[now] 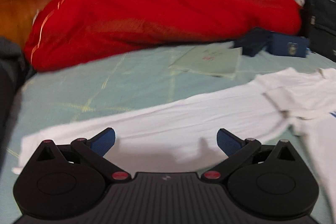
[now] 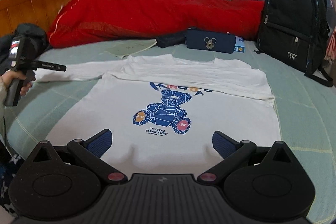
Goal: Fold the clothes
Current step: 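Move the open left gripper to the shirt side edge beyond the sleeve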
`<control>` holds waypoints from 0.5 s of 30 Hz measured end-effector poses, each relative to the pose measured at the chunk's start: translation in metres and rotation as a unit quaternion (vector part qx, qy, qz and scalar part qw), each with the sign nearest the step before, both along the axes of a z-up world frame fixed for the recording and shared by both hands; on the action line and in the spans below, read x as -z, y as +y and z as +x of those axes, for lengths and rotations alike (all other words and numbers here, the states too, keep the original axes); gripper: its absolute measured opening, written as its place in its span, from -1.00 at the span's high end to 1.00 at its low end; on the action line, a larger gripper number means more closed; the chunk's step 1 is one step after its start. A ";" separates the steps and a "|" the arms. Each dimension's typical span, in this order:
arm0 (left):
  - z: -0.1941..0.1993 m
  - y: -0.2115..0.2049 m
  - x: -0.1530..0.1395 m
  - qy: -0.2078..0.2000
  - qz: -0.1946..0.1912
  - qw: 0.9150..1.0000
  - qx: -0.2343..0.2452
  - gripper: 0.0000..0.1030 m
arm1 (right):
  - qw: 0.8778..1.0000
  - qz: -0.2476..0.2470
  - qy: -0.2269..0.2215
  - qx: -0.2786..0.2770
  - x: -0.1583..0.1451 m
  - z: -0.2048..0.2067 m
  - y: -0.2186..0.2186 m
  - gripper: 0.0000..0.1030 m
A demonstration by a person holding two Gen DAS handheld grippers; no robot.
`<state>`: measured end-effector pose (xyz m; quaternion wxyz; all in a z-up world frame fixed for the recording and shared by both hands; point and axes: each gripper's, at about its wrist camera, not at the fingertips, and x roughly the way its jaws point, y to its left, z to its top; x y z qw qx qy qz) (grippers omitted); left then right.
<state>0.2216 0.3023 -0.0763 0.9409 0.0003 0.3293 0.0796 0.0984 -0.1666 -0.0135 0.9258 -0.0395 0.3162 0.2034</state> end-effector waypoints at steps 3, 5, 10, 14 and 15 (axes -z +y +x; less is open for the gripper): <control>-0.006 0.017 0.021 0.016 -0.041 0.999 -0.019 -0.99 | 1.000 -0.009 0.005 -0.005 0.003 0.003 0.008 -1.00; -0.022 0.021 0.026 0.014 -0.059 0.998 -0.021 -0.99 | 1.000 -0.009 0.012 -0.009 0.006 0.006 0.013 -1.00; -0.065 0.029 0.016 0.006 -0.065 0.998 -0.005 -0.99 | 1.000 -0.001 0.024 -0.021 0.010 0.008 0.021 -1.00; -0.082 0.053 0.015 -0.008 -0.087 0.996 -0.032 -0.99 | 0.999 0.010 0.026 -0.029 0.011 0.007 0.023 -1.00; -0.082 0.061 0.018 -0.004 -0.099 0.994 -0.045 -0.99 | 0.999 0.012 0.027 -0.029 0.011 0.007 0.024 -1.00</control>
